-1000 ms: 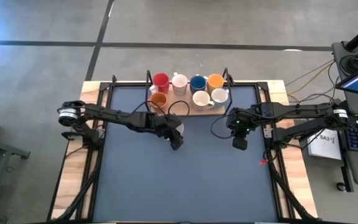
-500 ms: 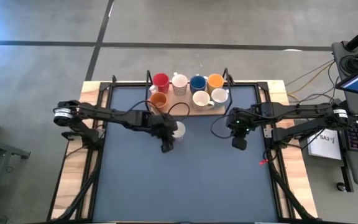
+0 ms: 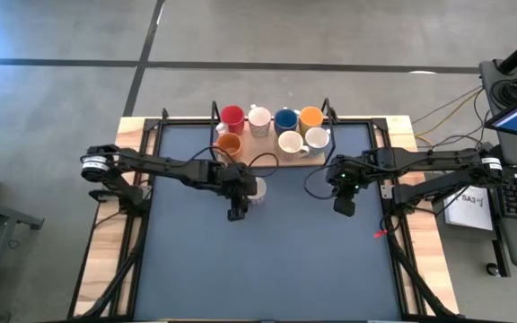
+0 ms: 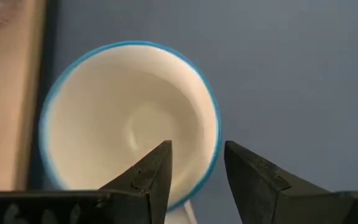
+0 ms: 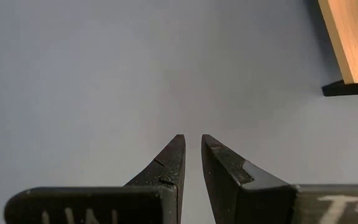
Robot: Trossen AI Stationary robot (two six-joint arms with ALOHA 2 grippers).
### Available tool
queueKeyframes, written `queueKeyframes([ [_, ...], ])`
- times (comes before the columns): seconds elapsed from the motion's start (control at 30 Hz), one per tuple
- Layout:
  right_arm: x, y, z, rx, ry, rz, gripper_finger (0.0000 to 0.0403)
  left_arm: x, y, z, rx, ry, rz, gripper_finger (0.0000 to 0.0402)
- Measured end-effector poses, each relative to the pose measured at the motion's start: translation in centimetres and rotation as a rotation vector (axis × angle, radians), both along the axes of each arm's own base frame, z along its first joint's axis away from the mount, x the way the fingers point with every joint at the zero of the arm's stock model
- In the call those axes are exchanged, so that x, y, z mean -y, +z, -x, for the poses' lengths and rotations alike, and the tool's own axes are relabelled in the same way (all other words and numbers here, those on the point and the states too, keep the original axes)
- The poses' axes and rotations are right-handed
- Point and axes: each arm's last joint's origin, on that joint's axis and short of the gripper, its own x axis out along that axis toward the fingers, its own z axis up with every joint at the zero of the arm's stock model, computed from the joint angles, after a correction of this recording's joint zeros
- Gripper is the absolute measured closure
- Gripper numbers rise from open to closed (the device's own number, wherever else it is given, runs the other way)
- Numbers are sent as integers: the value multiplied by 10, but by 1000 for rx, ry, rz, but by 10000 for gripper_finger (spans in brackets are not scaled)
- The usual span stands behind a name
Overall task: Place coffee mugs
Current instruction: Put the brown cup on the shelf aligned with the other gray cup
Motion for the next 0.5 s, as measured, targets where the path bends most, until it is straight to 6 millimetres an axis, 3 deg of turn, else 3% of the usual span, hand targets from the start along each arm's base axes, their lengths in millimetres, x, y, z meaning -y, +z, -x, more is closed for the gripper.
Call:
queueKeyframes([
  [0.17, 0, 0, 0, 1, 0, 0, 360, 0, -4, -2, -7, 17, 26, 296],
  [0.3, 0, 0, 0, 2, 1, 0, 360, 0, -3, -3, 10, 82, 71, 371],
  [0.5, 0, 0, -1, 6, 2, 1, 360, 0, 25, -16, 79, 121, 133, 393],
])
